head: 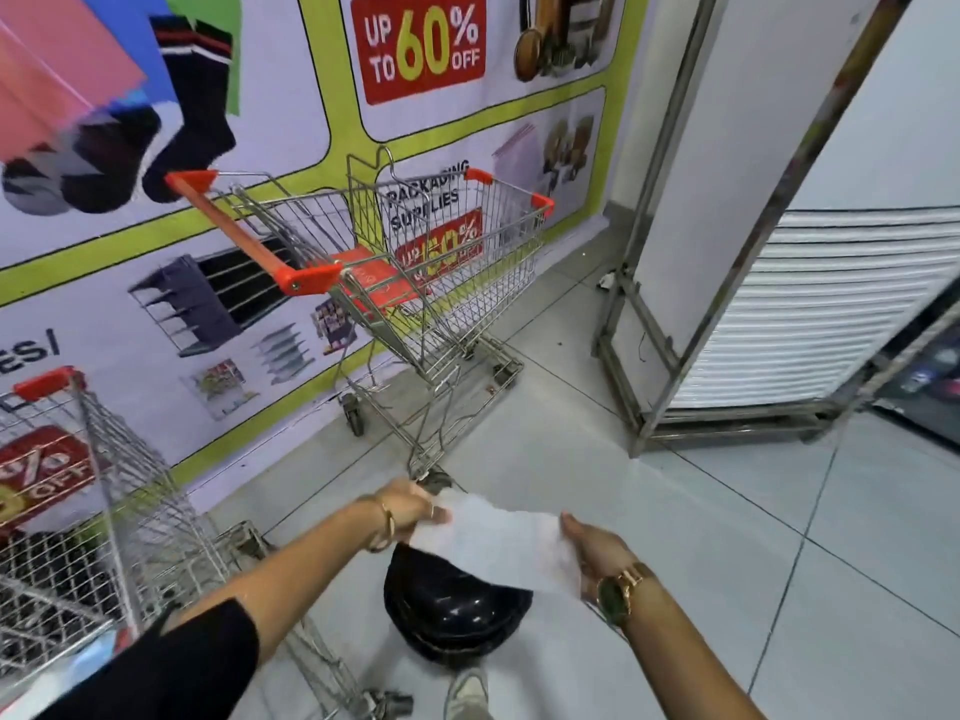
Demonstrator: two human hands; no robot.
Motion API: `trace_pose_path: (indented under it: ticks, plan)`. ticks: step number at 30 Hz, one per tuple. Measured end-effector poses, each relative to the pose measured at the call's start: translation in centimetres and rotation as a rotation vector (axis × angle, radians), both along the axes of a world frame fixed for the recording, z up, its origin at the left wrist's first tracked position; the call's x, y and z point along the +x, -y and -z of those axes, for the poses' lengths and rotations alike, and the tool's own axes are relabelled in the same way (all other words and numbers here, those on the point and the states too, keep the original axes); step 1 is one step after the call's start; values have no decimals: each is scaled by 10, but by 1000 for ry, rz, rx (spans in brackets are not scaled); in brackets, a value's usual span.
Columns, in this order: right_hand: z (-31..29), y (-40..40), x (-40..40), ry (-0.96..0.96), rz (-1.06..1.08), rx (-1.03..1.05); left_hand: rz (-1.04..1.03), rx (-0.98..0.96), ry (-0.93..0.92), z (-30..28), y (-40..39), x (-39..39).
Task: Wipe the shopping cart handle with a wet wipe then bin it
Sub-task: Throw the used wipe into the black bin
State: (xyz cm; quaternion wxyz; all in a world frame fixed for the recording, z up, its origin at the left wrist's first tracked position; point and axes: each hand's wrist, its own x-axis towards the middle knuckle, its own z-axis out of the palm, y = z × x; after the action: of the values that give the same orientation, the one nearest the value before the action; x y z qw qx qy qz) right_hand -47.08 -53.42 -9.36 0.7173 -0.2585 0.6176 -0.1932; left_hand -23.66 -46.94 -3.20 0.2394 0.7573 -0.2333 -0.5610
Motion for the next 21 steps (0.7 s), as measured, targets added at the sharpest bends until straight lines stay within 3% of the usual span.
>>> trace_pose_path:
  ticks: [2,10,15,18,21]
  plan:
    - [49,7,8,-33,-39,63,16,68,23,31,5,8]
    - [92,6,56,-263,-119,144,60,251,74,119,14,27]
    - [111,21,94,-456,-267,135,-81,258,79,169,26,38]
    - [136,30,108,-492,-276,137,-89,298,1,183,30,41]
    - [138,32,108,-520,-298,136,-33,352,88,182,32,44]
